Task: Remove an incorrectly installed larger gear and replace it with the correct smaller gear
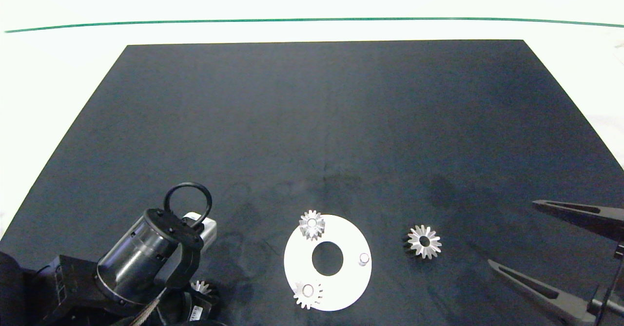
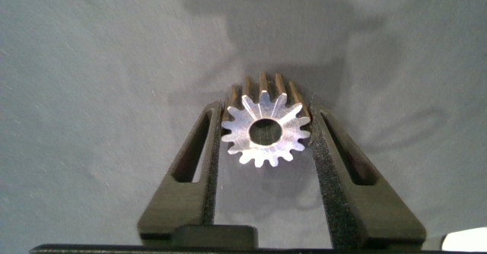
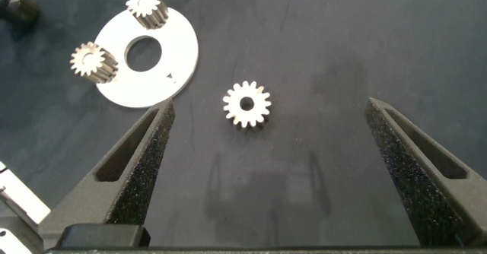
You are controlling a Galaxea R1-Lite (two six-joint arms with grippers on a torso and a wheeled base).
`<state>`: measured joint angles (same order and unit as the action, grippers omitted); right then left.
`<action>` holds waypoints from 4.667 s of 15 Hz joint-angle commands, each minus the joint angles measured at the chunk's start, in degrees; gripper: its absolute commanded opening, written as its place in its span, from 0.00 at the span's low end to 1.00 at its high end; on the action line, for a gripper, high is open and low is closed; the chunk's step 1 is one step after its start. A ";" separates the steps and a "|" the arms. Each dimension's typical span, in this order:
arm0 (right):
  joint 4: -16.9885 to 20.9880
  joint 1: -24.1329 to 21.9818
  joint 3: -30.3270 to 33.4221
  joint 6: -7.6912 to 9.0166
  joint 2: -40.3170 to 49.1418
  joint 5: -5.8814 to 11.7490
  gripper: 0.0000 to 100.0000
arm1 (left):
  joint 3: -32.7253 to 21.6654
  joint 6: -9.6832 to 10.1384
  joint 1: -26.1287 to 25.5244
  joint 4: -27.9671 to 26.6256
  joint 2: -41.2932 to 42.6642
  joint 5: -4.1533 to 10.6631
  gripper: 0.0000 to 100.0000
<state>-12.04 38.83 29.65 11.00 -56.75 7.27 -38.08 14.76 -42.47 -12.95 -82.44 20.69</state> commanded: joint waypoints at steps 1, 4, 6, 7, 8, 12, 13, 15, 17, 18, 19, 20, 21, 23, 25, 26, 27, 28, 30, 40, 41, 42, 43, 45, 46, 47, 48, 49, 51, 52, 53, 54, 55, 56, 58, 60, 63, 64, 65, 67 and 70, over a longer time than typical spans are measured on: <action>-0.17 0.02 -0.20 0.08 -0.29 0.03 1.00 | -0.85 0.09 0.02 0.11 0.27 0.14 0.32; -0.17 0.02 -0.20 0.08 -0.29 0.03 1.00 | -0.68 0.09 0.11 0.11 0.36 0.14 0.26; -0.17 0.02 -0.20 0.08 -0.29 0.03 1.00 | -0.94 -0.09 -0.07 0.03 0.97 0.14 0.21; -0.17 0.02 -0.20 0.08 -0.21 0.03 1.00 | -1.38 -0.09 -0.15 0.03 1.32 0.14 0.20; -0.17 0.02 -0.20 0.08 -0.21 0.03 1.00 | -1.99 -0.17 -0.24 -0.06 1.76 0.14 0.19; -0.17 0.02 -0.03 0.08 -0.03 0.03 1.00 | -6.39 -3.34 -1.65 -2.26 4.93 0.14 0.19; -0.26 0.02 0.15 0.08 0.06 0.03 1.00 | -8.32 -3.34 -3.23 -3.14 4.84 0.14 0.19; -0.35 0.02 0.76 0.08 0.67 0.03 1.00 | -12.01 -3.34 -5.87 -5.16 4.40 0.14 0.19; -0.35 -0.07 1.47 0.08 1.46 0.03 1.00 | -15.27 -3.25 -8.24 -6.57 3.17 0.23 0.19; -0.35 -0.07 1.73 0.08 1.99 0.03 1.00 | -16.76 -3.25 -9.74 -7.09 2.11 0.23 0.19; -0.44 -0.07 1.82 0.08 2.26 0.03 1.00 | -17.73 -3.25 -10.44 -7.09 1.23 0.23 0.19; -0.52 -0.07 1.82 0.08 2.43 0.03 1.00 | -18.61 -3.25 -10.79 -7.09 0.18 0.23 0.19; -0.52 -0.07 2.26 0.08 2.78 0.03 1.00 | -20.72 -3.34 -12.02 -7.18 -1.93 0.23 0.19; -0.70 0.02 2.78 0.08 3.84 0.03 1.00 | -24.23 -3.34 -15.01 -10.43 -4.74 0.32 0.19; -0.61 0.02 3.22 0.08 4.89 0.03 1.00 | -27.83 -3.25 -17.03 -15.09 -6.68 0.32 0.19; -0.35 0.02 3.58 0.08 5.59 0.12 1.00 | -29.59 -3.16 -18.17 -15.97 -8.17 0.58 0.19; -0.17 0.02 4.01 0.08 6.21 0.12 1.00 | -31.79 -3.25 -19.05 -15.97 -10.19 0.85 0.19; -0.17 -0.07 4.01 0.08 6.47 0.12 1.00 | -34.60 -3.25 -19.84 -15.97 -12.04 1.11 0.19; -0.17 -0.07 4.01 0.08 6.39 0.12 1.00 | -38.38 -3.25 -21.25 -15.97 -14.15 1.20 0.19; -0.08 0.11 4.19 4.82 10.96 0.03 1.00 | -50.60 -3.51 -21.34 -18.43 -23.55 1.64 0.19; -0.08 0.11 4.19 5.09 11.22 0.03 1.00 | -51.04 -3.51 -21.34 -18.96 -23.90 1.64 0.19; -0.17 0.02 4.28 6.05 11.75 0.12 1.00 | -51.92 -3.42 -21.34 -19.92 -24.52 1.64 0.19; -0.08 0.02 4.54 7.64 12.80 0.21 1.00 | -52.53 -3.42 -21.69 -21.07 -24.78 1.64 0.19; 0.00 -0.07 4.89 8.16 13.51 0.29 1.00 | -53.06 -3.42 -22.48 -20.98 -25.75 1.72 0.19; 0.09 -0.07 5.07 8.16 13.51 0.29 1.00 | -53.85 -3.51 -22.57 -20.98 -26.54 1.72 0.19; 0.09 -0.07 5.07 8.16 13.42 0.29 1.00 | -54.38 -3.51 -22.57 -20.98 -27.15 1.72 0.19; 0.09 -0.07 5.07 8.16 13.42 0.29 1.00 | -54.47 -3.69 -22.83 -20.98 -27.68 1.72 0.19; 0.09 -0.07 5.07 8.16 13.42 0.29 1.00 | -54.47 -4.13 -23.09 -20.98 -28.12 1.81 0.19; 0.09 -0.07 5.16 8.16 13.42 0.29 1.00 | -54.47 -5.71 -22.83 -20.98 -29.09 1.81 0.19; 0.09 -0.07 5.16 8.16 13.42 0.29 1.00 | -54.47 -5.80 -22.57 -20.98 -29.79 1.81 0.19; 0.18 -0.07 5.16 8.16 13.42 0.29 1.00 | -54.47 -6.41 -22.48 -20.98 -30.14 1.81 0.19; 0.71 -0.16 5.16 8.16 13.42 0.29 1.00 | -54.38 -7.82 -22.30 -20.98 -30.49 1.90 0.19; 1.50 -0.07 5.25 8.16 13.51 0.29 1.00 | -54.55 -8.43 -22.13 -20.80 -30.76 2.25 0.19; 1.94 -0.07 5.42 8.16 13.68 0.29 1.00 | -54.99 -8.79 -21.95 -20.80 -31.11 3.66 0.19; 2.02 -0.07 5.51 8.16 13.68 0.29 1.00 | -55.70 -8.87 -21.60 -20.80 -31.90 3.83 0.19; 2.02 -0.07 5.51 8.16 13.68 0.29 1.00 | -55.96 -8.96 -21.34 -20.80 -31.90 3.83 0.19; 2.02 -0.07 5.42 8.16 13.68 0.29 1.00 | -56.05 -9.05 -21.16 -20.80 -32.08 3.83 0.19; 2.02 -0.07 5.51 8.16 13.77 0.29 1.00 | -56.05 -9.31 -21.07 -20.89 -32.08 3.83 0.19; 2.02 -0.07 5.51 8.16 13.77 0.29 1.00 | -55.96 -9.49 -20.90 -20.89 -32.08 3.83 0.19; 2.02 -0.07 5.42 8.16 13.77 0.29 1.00 | -55.96 -9.49 -20.90 -20.98 -31.99 3.83 0.19; 2.02 -0.07 5.42 8.16 13.77 0.29 1.00 | -55.61 -9.40 -21.51 -20.98 -31.90 3.83 0.19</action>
<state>-9.92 38.73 35.08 19.02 -42.86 7.52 -93.79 5.34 -63.70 -33.67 -114.45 24.42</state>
